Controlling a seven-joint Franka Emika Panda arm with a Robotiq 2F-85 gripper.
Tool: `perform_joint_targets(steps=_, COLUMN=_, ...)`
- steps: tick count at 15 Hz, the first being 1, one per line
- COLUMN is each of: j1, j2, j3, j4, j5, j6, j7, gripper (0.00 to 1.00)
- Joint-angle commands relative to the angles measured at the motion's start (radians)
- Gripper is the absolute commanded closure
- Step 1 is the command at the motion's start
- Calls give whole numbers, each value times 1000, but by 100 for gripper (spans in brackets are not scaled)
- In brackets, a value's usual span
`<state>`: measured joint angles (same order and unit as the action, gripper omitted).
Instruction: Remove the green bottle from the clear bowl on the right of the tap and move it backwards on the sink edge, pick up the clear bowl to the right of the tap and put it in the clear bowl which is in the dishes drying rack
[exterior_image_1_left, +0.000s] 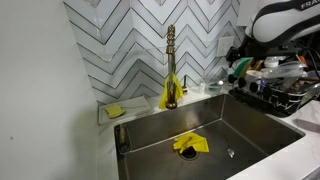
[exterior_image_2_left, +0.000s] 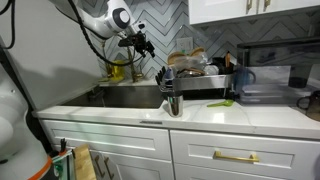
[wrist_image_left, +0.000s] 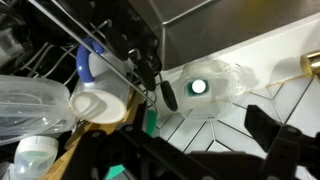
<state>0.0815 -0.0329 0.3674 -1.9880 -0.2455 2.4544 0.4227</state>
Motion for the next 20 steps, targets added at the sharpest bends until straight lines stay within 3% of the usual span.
perform_joint_targets(steps=1, j1=82, j2=131, j3=-35, j4=147, j5=-89, j6=-177, j7=-5, gripper=0)
perform_joint_targets(steps=5, j1=160, j2=252, j3=-73, j4=264, j5=-133, j6=-294, j7=-40, gripper=0)
perform_joint_targets(steps=6, j1=157, j2=182, j3=-90, j4=192, j5=-102, j6=-245, j7=-18, gripper=0)
perform_joint_targets(steps=10, j1=177, j2=203, j3=-110, j4=212, j5=-103, j6=-246, j7=-20, gripper=0)
perform_joint_targets(steps=16, j1=208, j2=310, j3=-116, j4=272, j5=-53, j6=-384, j7=-101, gripper=0)
perform_joint_targets(steps=20, j1=240, j2=360, j3=-143, j4=302, j5=-97, j6=-286, j7=-72, gripper=0)
